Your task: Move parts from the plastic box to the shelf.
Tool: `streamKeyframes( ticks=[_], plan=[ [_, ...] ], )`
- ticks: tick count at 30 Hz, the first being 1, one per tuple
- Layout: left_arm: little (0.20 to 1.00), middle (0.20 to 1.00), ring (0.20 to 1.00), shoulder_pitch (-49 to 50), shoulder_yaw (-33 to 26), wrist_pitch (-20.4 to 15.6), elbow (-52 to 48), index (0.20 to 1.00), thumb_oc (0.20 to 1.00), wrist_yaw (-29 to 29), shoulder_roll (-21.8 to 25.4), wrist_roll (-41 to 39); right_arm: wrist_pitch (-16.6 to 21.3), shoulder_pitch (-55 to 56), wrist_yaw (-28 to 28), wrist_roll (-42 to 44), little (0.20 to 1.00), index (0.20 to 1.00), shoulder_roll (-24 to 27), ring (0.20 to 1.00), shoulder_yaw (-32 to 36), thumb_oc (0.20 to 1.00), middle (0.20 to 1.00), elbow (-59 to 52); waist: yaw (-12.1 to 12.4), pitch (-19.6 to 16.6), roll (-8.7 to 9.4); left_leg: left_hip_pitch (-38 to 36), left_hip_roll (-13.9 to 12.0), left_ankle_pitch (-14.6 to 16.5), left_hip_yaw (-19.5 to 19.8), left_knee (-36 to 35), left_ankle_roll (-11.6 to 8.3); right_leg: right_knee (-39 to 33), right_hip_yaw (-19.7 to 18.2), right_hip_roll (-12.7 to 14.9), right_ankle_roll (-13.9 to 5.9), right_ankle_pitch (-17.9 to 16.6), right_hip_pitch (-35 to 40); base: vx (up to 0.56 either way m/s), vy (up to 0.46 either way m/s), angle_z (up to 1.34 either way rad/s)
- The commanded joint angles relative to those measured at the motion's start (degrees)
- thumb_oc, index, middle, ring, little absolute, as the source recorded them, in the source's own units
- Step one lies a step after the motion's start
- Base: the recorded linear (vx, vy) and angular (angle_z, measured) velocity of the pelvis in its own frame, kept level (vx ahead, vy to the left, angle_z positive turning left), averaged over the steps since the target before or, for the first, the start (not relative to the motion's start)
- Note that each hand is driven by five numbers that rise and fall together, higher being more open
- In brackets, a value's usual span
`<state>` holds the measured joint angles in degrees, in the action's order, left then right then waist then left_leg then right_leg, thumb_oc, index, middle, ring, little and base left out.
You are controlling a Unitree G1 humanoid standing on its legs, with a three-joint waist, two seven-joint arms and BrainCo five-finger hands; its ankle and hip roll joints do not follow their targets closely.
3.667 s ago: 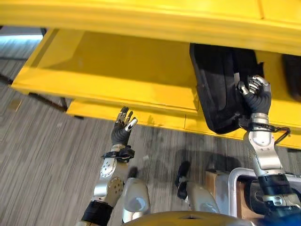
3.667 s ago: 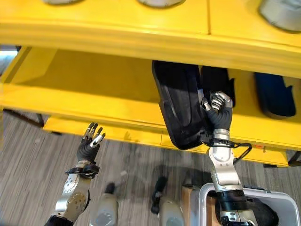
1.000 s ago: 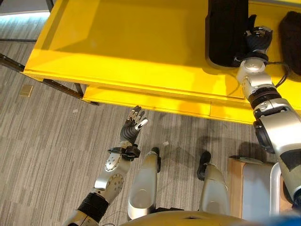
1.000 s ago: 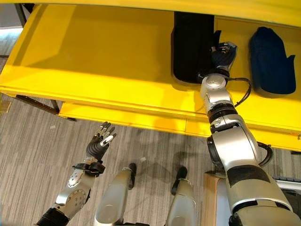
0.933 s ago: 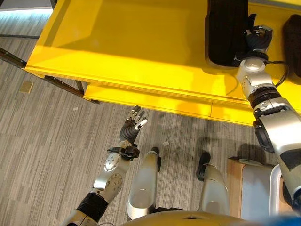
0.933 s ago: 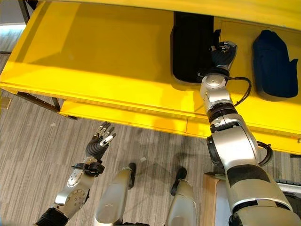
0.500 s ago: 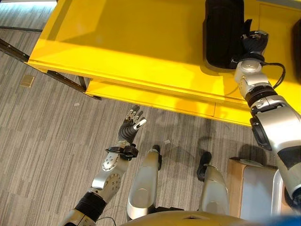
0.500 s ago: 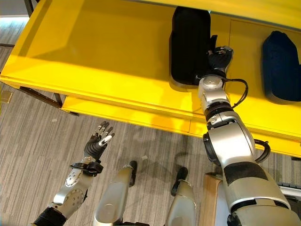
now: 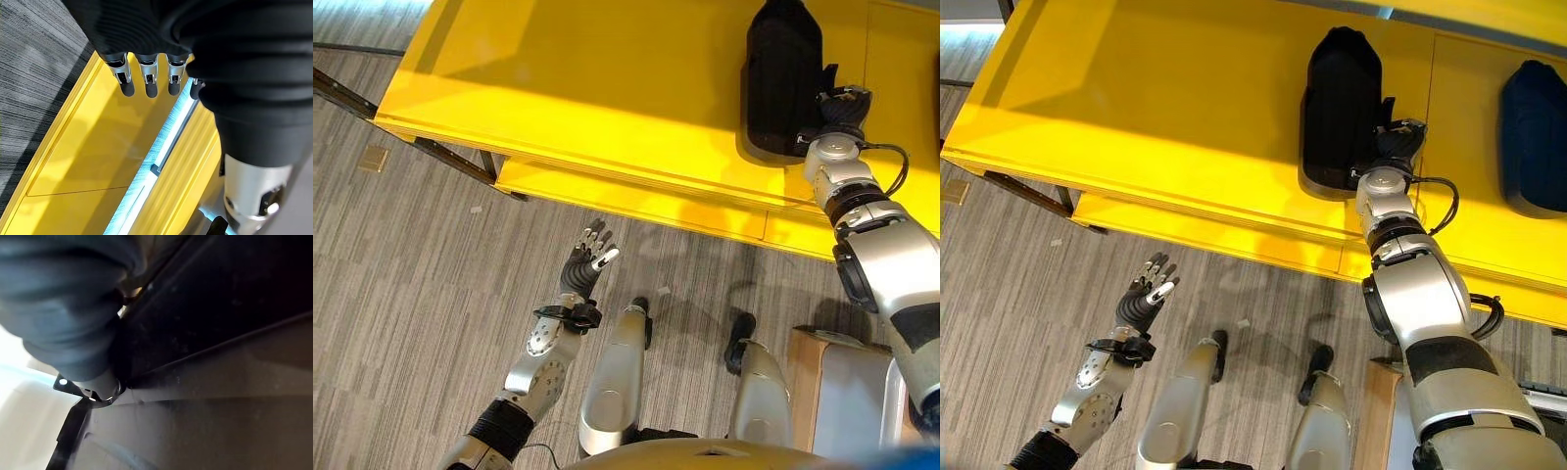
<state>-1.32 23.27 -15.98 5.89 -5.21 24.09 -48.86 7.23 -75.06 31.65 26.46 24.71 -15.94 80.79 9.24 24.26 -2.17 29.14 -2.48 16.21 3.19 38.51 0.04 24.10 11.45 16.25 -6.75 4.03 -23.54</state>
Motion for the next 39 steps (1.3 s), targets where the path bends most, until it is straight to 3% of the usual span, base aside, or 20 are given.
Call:
streamKeyframes(
  ticks=[1, 11, 18, 39],
  plan=[
    [1.0, 1.0, 1.0, -1.33, 0.22, -3.05, -6.51, 1.0, 1.0, 0.07, 3.3, 0.22, 3.85, -6.63, 0.84, 2.75, 0.2, 0.2, 0.72, 0.2, 1.05, 0.2, 0.2, -1.31, 1.97, 0.38, 0.88, 2.02, -1.75, -3.01, 4.89, 0.34, -2.8, 5.47, -2.69, 2.39, -1.25, 0.78, 2.03, 0.0, 0.0, 0.0],
    [1.0, 1.0, 1.0, -1.27, 0.59, -3.29, -7.52, 1.0, 1.0, -0.39, 4.07, -0.29, 4.32, -8.65, 1.77, 5.08, 0.2, 0.2, -1.73, 0.2, 2.08, 0.2, 0.2, -1.36, 2.62, 0.42, 0.45, 3.33, -0.8, -3.1, 5.35, 0.71, -2.46, 5.49, -2.09, 2.81, -1.36, 0.82, 1.97, 0.01, 0.008, 0.04],
    [1.0, 1.0, 1.0, -1.31, 0.96, -3.47, -8.93, 1.0, 1.0, -0.22, 4.99, -0.6, 3.92, -9.96, 3.3, 5.05, 0.2, 0.2, 0.73, 0.2, 2.09, 0.2, 0.2, -0.81, 3.75, 0.31, -0.03, 4.92, 0.5, -2.81, 6.15, 1.79, -2.08, 5.86, -1.4, 3.71, -1.56, 1.09, 2.32, 0.03, 0.017, 0.13],
    [1.0, 1.0, 1.0, -0.08, 1.12, -3.8, -10.37, 1.0, 1.0, 0.06, 6.49, -1.69, 2.96, -13.48, 4.12, 3.15, 0.2, 0.2, 6.3, 0.2, -1.39, 0.2, 0.2, 1.44, 2.56, 0.46, 0.06, 6.08, 0.63, -2.48, 5.35, 2.48, -1.98, 7.09, -2.64, 3.85, -1.52, 1.19, 0.18, 0.0, 0.006, 0.01]
  ],
)
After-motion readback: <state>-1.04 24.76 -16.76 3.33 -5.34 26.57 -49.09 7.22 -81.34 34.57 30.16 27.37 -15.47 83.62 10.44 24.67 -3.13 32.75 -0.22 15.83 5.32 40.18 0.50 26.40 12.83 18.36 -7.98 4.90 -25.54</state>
